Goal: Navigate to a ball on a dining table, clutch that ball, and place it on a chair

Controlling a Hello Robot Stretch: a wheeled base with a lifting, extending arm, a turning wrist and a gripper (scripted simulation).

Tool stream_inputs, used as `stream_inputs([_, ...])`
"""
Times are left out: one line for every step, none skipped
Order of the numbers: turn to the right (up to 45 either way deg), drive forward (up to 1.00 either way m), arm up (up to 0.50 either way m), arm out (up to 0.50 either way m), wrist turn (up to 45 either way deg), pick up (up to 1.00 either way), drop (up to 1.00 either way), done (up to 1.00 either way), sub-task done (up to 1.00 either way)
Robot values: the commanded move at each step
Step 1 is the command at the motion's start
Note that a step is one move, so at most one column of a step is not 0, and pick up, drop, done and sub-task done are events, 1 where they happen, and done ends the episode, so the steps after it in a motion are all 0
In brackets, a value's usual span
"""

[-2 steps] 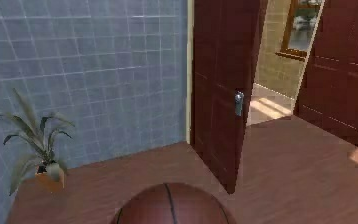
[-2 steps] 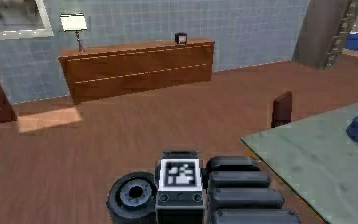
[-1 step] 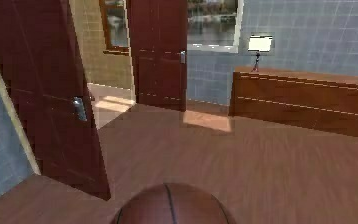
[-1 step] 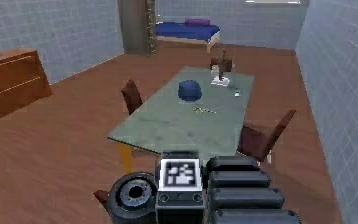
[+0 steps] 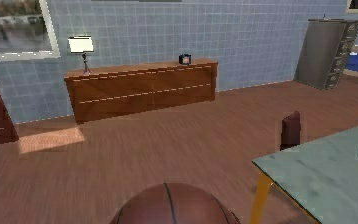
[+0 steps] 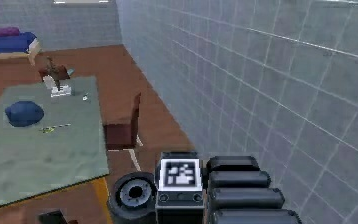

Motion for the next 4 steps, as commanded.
stream_inputs([9.0,0.0,0.0,0.0,0.0,0.0,0.0,0.0,0.0])
stream_inputs([0.0,0.15,0.0,0.0,0.0,0.0,0.0,0.0,0.0])
stream_inputs([9.0,0.0,0.0,0.0,0.0,0.0,0.0,0.0,0.0])
stream_inputs([-6.0,0.0,0.0,0.0,0.0,0.0,0.0,0.0,0.0])
